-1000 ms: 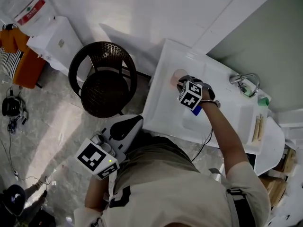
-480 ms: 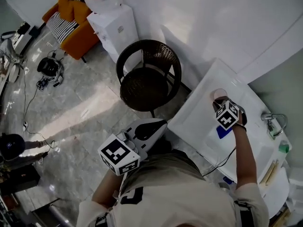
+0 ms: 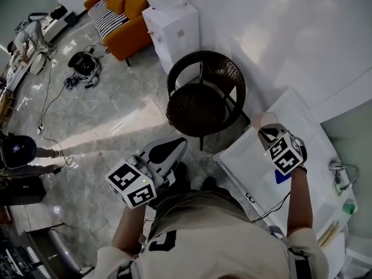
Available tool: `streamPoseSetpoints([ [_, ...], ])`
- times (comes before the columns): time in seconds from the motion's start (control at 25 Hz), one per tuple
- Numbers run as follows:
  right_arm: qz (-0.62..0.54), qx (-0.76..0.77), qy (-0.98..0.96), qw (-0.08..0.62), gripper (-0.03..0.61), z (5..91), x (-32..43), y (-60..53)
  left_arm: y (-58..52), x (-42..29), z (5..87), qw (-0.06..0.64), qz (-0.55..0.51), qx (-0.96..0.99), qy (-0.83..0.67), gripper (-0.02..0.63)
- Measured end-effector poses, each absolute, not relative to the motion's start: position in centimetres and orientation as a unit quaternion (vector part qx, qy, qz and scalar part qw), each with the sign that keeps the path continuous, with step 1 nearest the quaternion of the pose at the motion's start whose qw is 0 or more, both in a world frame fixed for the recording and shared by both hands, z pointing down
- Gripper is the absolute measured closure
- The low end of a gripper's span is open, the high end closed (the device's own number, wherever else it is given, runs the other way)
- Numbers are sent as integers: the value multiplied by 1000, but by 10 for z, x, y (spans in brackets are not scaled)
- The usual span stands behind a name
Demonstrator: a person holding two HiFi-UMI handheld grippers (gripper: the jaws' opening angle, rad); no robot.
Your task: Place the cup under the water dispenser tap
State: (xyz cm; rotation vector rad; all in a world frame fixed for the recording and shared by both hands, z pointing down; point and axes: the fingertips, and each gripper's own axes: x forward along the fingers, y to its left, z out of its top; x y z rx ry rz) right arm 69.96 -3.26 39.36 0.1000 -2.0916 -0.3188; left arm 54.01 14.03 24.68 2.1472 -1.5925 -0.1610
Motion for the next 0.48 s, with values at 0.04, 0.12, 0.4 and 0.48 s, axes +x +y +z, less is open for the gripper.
streamPoseSetpoints([
  [0.04, -136, 35, -862, 487, 541, 390, 691, -28, 142, 535, 245, 225, -62, 780, -580, 557],
  [0.12, -143, 27, -863, 483, 541, 384, 673, -21, 147, 521, 246, 219, -69, 779, -584, 557],
  [0.4, -161, 27, -860, 484, 541, 373, 578, 5, 179, 421, 255, 182, -42, 779, -599, 557],
  [0.48, -159, 34, -864, 477, 541, 363, 541, 17, 195, 376, 257, 175, -29, 775, -606, 557],
])
